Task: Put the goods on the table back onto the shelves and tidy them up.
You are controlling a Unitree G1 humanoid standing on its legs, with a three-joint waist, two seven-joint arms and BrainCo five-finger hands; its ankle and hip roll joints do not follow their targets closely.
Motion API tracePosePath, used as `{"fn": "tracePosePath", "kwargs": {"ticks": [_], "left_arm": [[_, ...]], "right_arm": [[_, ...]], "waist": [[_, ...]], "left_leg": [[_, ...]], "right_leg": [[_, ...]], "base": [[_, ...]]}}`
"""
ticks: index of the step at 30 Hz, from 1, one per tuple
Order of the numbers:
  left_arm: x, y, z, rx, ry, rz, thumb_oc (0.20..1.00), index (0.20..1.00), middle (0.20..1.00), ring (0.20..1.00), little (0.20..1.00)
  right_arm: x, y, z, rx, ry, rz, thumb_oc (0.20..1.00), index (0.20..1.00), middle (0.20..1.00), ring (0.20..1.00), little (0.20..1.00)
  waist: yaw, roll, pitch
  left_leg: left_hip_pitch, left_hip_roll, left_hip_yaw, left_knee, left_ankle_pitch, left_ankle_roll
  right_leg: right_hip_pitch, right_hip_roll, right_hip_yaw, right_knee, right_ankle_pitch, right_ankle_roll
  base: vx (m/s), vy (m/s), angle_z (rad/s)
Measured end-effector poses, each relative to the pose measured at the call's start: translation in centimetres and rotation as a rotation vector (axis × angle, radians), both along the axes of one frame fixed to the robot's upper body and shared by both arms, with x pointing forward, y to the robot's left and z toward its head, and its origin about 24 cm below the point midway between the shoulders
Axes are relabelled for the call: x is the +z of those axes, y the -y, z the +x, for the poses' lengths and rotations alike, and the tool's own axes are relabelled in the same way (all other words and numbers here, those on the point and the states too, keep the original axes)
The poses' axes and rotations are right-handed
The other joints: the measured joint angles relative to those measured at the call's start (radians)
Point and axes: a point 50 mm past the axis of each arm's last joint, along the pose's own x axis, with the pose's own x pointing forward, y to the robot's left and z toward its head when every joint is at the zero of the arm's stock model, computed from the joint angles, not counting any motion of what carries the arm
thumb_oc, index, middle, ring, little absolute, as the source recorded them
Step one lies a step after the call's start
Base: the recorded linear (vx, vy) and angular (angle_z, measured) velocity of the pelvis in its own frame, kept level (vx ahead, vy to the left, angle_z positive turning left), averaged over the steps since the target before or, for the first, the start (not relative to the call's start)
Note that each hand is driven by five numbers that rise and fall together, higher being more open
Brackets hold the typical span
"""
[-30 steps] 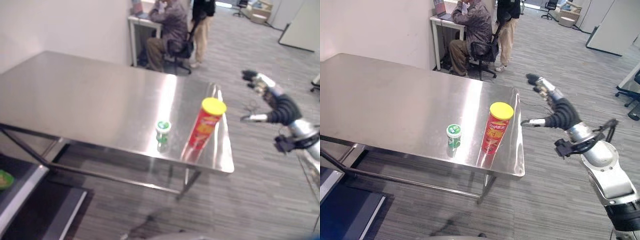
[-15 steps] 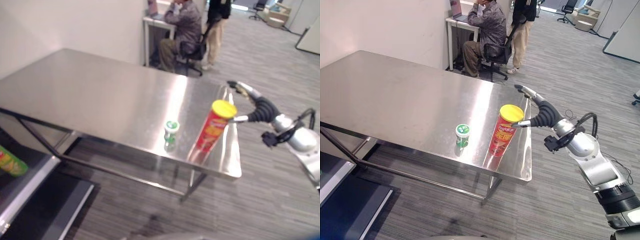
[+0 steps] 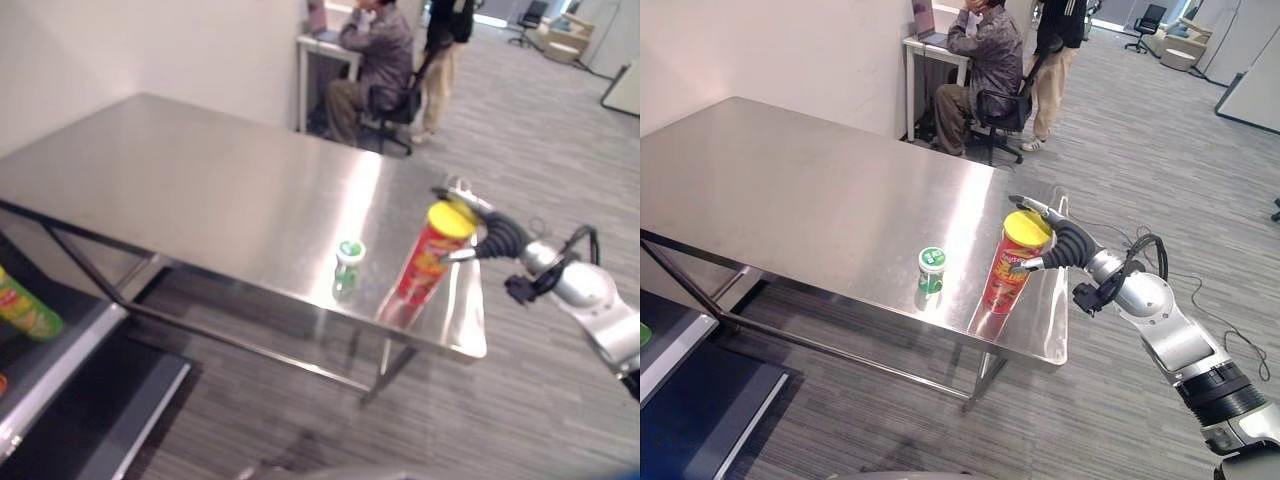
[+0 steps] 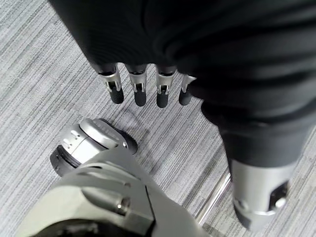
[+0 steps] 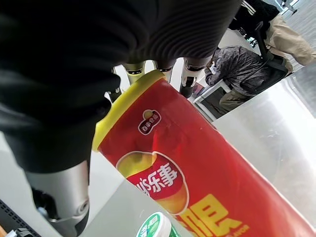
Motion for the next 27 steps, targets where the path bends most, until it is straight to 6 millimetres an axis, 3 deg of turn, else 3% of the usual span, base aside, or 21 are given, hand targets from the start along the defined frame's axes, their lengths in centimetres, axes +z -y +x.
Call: {"fn": "tracePosePath", "kwargs": {"ticks": [11,12,13,27], "left_arm": [[0.0,0.0,0.3,0.012,0.013,-0.003,1.0,1.0,1.0,1.0,1.0],[0.0,0.0,0.3,0.012,0.013,-0.003,1.0,1.0,1.0,1.0,1.0],[0.0,0.0,0.3,0.01,0.015,-0.003,1.0,1.0,1.0,1.0,1.0],[0.1,-0.1,0.6,0.005,0.019,0.011,1.0,1.0,1.0,1.0,1.0]], "right_arm": [[0.0,-0.4,0.6,0.007,0.0,-0.066,1.0,1.0,1.0,1.0,1.0],[0.0,-0.4,0.6,0.007,0.0,-0.066,0.925,0.925,0.925,0.925,0.925],[0.1,-0.5,0.6,0.008,0.01,-0.084,0.2,0.2,0.2,0.2,0.2],[1.1,-0.9,1.1,-0.012,0.104,-0.17,0.2,0.2,0.2,0.2,0.2]], "waist": [[-0.004,-0.006,0.004],[-0.004,-0.006,0.004],[-0.006,-0.006,0.006],[-0.005,-0.008,0.026]], "left_leg": [[0.0,0.0,0.001,-0.001,0.0,0.0],[0.0,0.0,0.001,-0.001,0.0,0.0],[0.0,0.0,0.001,-0.001,0.0,0.001],[0.001,0.0,0.002,-0.001,0.0,0.002]], "right_leg": [[0.0,0.0,0.001,-0.001,0.0,0.0],[0.0,0.0,0.001,-0.001,0.0,0.0],[-0.001,0.0,0.002,-0.001,0.0,0.0],[-0.001,0.0,0.002,-0.001,0.0,0.0]], "base": [[0.0,0.0,0.0],[0.0,0.0,0.0],[0.0,0.0,0.0],[0.0,0.0,0.0]]}}
